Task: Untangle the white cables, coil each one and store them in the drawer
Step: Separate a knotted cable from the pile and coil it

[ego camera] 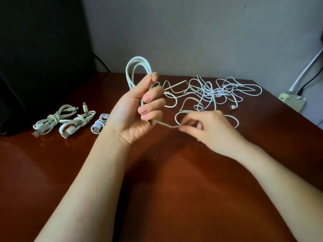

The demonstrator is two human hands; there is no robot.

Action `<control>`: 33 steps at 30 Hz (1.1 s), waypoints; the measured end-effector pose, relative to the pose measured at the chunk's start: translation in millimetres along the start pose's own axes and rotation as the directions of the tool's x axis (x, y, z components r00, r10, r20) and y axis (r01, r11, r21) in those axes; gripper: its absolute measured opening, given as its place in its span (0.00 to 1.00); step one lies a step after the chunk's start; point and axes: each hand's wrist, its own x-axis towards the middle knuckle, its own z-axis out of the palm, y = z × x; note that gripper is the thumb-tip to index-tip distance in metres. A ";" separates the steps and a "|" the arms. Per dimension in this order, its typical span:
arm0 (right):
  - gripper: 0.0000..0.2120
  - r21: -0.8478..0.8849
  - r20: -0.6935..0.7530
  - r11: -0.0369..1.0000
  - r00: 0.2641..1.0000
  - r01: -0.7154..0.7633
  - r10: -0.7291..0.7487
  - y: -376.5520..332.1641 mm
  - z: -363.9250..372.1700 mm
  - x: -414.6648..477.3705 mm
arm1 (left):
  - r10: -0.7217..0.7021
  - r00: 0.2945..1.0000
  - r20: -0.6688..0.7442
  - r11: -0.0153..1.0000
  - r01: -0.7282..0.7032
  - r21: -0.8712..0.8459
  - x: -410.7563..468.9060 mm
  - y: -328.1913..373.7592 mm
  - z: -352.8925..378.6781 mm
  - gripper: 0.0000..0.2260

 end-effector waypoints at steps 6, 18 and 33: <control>0.04 0.033 -0.180 0.996 0.980 -0.078 0.082 3.6 -16.2 2.7 | 0.181 0.963 -0.199 0.955 -0.123 0.270 3.7 -7.1 0.7 0.04; 0.03 -0.004 0.009 0.994 0.994 -0.111 0.112 3.3 -15.2 1.4 | 0.090 0.991 -0.100 0.965 -0.062 0.254 4.3 -18.8 8.7 0.03; 0.15 0.520 -0.309 0.834 0.951 0.186 -0.020 -28.4 -23.3 -1.3 | -0.172 0.985 -0.025 0.821 0.157 0.549 5.9 -44.1 24.3 0.05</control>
